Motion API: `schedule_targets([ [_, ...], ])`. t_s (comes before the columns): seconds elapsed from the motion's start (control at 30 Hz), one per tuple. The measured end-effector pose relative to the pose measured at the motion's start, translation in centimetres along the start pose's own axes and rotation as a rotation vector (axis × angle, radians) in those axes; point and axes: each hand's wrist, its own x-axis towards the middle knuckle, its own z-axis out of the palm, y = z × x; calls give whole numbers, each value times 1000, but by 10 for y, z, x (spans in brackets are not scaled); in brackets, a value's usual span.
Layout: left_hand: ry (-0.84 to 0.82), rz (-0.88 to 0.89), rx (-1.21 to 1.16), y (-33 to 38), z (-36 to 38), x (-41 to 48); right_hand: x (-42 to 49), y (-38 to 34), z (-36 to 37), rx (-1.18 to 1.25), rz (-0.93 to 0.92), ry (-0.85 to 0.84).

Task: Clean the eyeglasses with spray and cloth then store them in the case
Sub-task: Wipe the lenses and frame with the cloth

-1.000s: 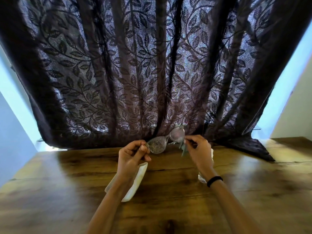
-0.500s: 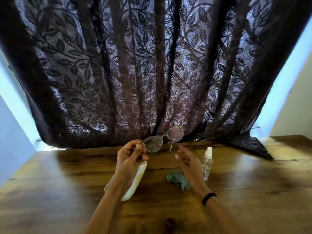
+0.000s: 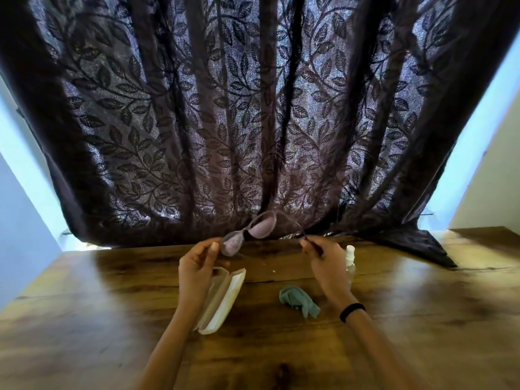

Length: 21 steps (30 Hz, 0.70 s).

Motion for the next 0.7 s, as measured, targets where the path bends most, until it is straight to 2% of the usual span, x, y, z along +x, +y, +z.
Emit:
schedule_targets([
  [0.07, 135, 82, 211, 1, -2, 0, 2, -8, -2, -69, -85, 17],
  [0.13, 195, 229, 352, 11, -1, -1, 4, -17, -2, -138, -172, 37],
  [0.2, 181, 385, 430, 24, 2, -1, 5, -25, -1, -215, -272, 34],
  [0.27, 125, 451, 497, 38, 5, -1, 5, -30, 0, -282, -333, 18],
  [0.4, -30, 410, 682, 45, 10, -1, 4, -33, -1, -344, -375, -18],
  [0.6, -47, 358, 850, 37, 12, -4, 2, -39, -6, -360, -440, -9],
  [0.7, -39, 341, 801, 33, 10, -3, 0, -41, -6, -278, -503, 79],
])
